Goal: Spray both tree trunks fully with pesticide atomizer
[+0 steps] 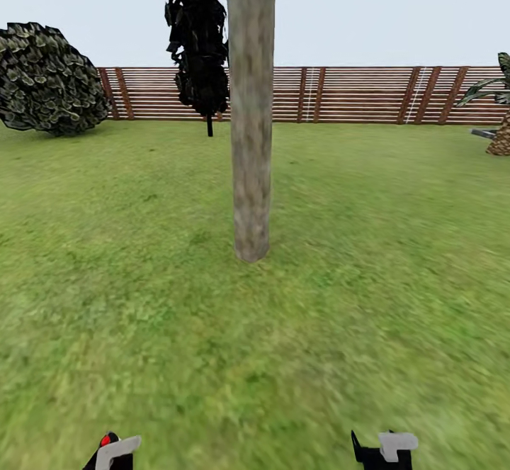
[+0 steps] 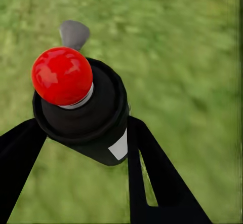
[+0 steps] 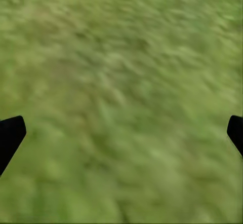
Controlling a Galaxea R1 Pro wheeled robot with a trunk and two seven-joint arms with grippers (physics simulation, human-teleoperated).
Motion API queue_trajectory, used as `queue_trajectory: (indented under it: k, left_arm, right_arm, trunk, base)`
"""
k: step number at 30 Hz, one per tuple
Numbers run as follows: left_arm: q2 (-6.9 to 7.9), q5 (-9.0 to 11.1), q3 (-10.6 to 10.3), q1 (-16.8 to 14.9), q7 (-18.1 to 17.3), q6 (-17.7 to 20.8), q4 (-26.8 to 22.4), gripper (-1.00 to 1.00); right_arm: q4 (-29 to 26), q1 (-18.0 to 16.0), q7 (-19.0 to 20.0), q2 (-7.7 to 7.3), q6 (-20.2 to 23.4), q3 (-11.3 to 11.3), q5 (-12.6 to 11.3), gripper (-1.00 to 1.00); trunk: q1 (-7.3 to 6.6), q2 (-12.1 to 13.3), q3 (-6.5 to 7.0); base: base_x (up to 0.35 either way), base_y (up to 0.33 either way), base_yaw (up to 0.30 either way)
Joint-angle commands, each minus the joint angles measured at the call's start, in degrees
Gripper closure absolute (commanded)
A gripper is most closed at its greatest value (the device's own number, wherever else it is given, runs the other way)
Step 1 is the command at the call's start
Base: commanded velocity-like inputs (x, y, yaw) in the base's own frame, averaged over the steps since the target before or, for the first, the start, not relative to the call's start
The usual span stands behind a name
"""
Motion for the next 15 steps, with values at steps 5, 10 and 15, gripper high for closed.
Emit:
queue_trajectory:
  k: [5, 10, 15]
  left_arm:
    - [-0.01, -0.6, 0.2, 0.0, 0.3, -0.2, 0.1, 1.0]
    - [0.06, -0.6, 0.2, 0.0, 0.3, -0.2, 0.0, 1.0]
    - [0.07, -0.6, 0.2, 0.0, 0.3, -0.2, 0.0, 1.0]
  right_arm:
    - [0.0, 0.0, 0.0, 0.0, -0.2, 0.0, 0.0, -1.0]
    - [0.0, 0.0, 0.0, 0.01, -0.2, 0.0, 0.0, -1.0]
    - [0.0, 0.0, 0.0, 0.0, -0.2, 0.0, 0.0, -1.0]
  trunk:
    - [0.02, 0.0, -0.05]
    - [0.02, 0.0, -0.05]
    - [0.02, 0.0, -0.05]
  base:
    - [0.31, -0.128, 0.0]
    - [0.31, -0.128, 0.0]
    - [0.31, -0.128, 0.0]
